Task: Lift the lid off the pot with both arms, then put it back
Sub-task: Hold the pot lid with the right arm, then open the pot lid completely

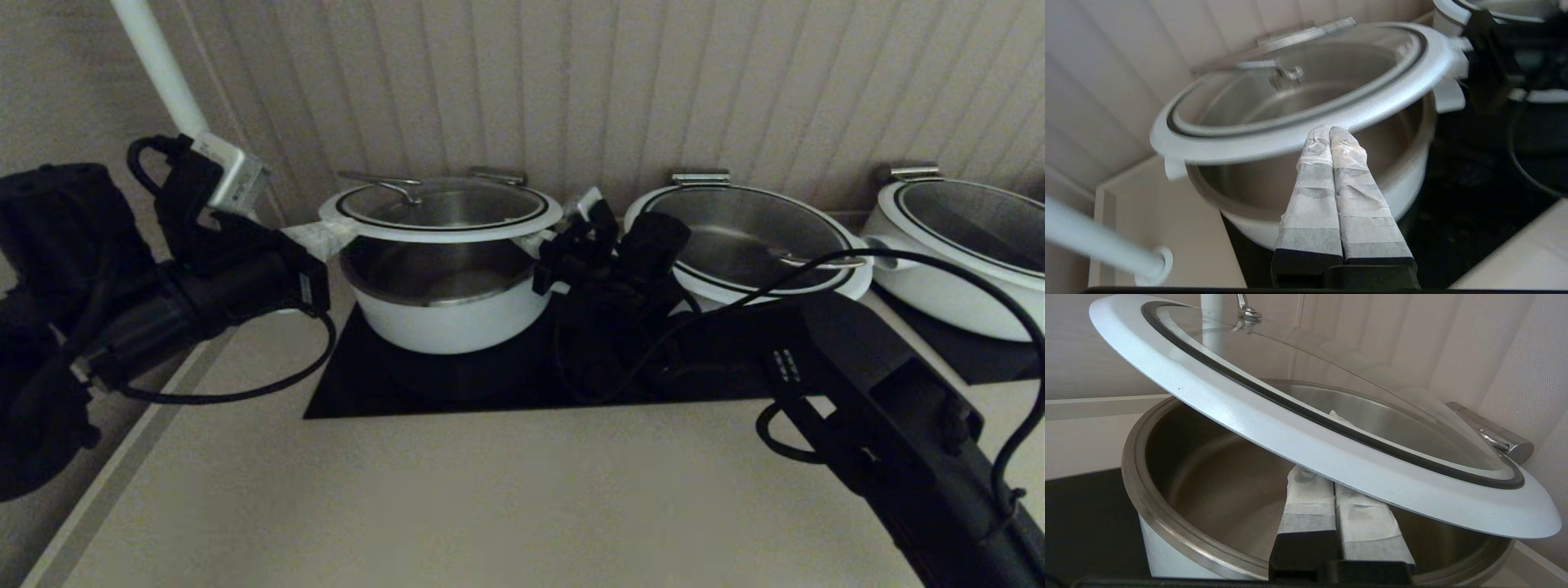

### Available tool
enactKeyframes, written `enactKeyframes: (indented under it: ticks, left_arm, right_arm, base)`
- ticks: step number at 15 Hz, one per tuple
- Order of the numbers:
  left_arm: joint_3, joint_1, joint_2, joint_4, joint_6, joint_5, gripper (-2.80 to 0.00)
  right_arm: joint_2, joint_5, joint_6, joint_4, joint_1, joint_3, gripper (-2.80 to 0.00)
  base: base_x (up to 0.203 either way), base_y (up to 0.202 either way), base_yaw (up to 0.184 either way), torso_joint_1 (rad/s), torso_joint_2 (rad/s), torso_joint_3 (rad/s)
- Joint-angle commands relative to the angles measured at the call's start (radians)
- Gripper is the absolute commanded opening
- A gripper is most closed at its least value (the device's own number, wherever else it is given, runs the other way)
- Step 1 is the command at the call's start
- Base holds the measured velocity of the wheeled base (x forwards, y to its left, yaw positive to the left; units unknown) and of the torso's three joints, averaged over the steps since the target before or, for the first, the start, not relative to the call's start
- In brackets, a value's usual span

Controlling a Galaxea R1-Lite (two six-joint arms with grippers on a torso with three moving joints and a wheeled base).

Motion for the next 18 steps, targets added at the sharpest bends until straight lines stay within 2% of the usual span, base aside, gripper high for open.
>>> enactKeyframes:
  ticks: [1, 9, 12, 15, 18]
  left_arm:
    - [0.057, 0.0, -0.055, -0.005, 0.001, -0.001, -2.8]
    - [0.234, 0.0, -0.101, -0.007, -0.006, -0.002, -2.8]
    - [0.229, 0.0, -0.032, -0.054, -0.008, -0.001, -2.8]
    - [0.207, 0.0, 0.076, -0.196, -0.004, 0.01, -2.8]
    - [0.149, 0.0, 0.139, -0.226, -0.007, 0.034, -2.8]
  right_arm:
    - [-0.006, 0.003, -0.001, -0.008, -0.005, 0.0, -2.8]
    - [-0.015, -0.017, -0.001, -0.007, -0.014, -0.008, -2.8]
    - [-0.021, -0.017, -0.001, -0.008, -0.025, -0.008, -2.8]
    - [-0.021, -0.017, -0.001, -0.008, -0.025, -0.008, -2.8]
    - [-0.022, -0.017, -0.003, -0.008, -0.023, -0.008, -2.8]
  base:
    - [0.0, 0.0, 0.0, 0.0, 0.0, 0.0]
    - [0.0, 0.0, 0.0, 0.0, 0.0, 0.0]
    - [0.0, 0.0, 0.0, 0.0, 0.0, 0.0]
    - [0.0, 0.0, 0.0, 0.0, 0.0, 0.0]
    - [0.0, 0.0, 0.0, 0.0, 0.0, 0.0]
